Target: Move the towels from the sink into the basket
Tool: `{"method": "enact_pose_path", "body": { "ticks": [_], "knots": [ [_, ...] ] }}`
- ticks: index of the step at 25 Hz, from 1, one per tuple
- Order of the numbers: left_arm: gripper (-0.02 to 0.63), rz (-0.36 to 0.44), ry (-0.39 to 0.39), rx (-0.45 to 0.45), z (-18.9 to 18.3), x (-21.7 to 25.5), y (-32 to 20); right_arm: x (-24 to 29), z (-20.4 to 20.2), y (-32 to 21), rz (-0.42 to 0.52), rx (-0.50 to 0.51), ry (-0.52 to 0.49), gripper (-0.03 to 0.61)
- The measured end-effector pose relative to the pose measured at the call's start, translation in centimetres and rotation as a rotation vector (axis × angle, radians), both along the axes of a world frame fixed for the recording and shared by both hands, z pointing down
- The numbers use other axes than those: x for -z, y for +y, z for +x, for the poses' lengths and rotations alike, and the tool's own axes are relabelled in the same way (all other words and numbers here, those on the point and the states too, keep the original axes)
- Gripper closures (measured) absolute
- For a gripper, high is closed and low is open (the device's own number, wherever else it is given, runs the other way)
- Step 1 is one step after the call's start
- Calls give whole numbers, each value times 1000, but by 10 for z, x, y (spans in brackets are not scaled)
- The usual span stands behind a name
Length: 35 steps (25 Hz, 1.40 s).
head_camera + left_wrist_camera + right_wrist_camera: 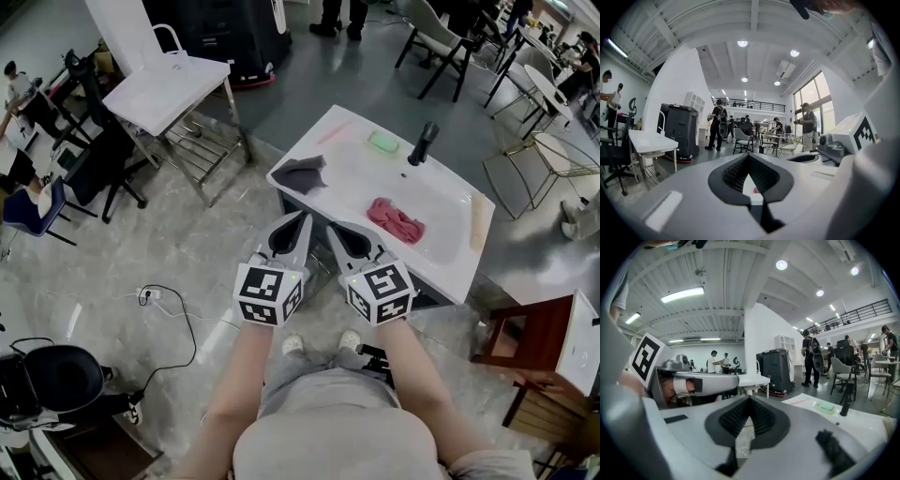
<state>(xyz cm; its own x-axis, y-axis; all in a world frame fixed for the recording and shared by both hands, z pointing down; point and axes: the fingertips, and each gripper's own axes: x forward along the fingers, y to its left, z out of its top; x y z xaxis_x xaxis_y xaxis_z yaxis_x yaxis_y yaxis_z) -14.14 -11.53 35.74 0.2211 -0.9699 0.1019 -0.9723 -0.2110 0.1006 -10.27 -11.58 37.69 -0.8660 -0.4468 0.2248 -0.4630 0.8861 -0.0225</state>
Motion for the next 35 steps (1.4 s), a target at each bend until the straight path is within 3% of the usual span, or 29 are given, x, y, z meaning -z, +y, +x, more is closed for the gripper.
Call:
{"method": "enact_pose_path", "body": {
  "ticks": [16,27,35],
  "knots": [
    [611,107,-38,-67,45,51,-20,61,43,-16,91,-75,-119,561],
    [609,125,-2,-73,71,58,-45,70,62,-37,129,-66,-111,561],
    [607,116,14,-57,90,49,-66,53,89,-68,86,-62,-82,561]
  ]
}}
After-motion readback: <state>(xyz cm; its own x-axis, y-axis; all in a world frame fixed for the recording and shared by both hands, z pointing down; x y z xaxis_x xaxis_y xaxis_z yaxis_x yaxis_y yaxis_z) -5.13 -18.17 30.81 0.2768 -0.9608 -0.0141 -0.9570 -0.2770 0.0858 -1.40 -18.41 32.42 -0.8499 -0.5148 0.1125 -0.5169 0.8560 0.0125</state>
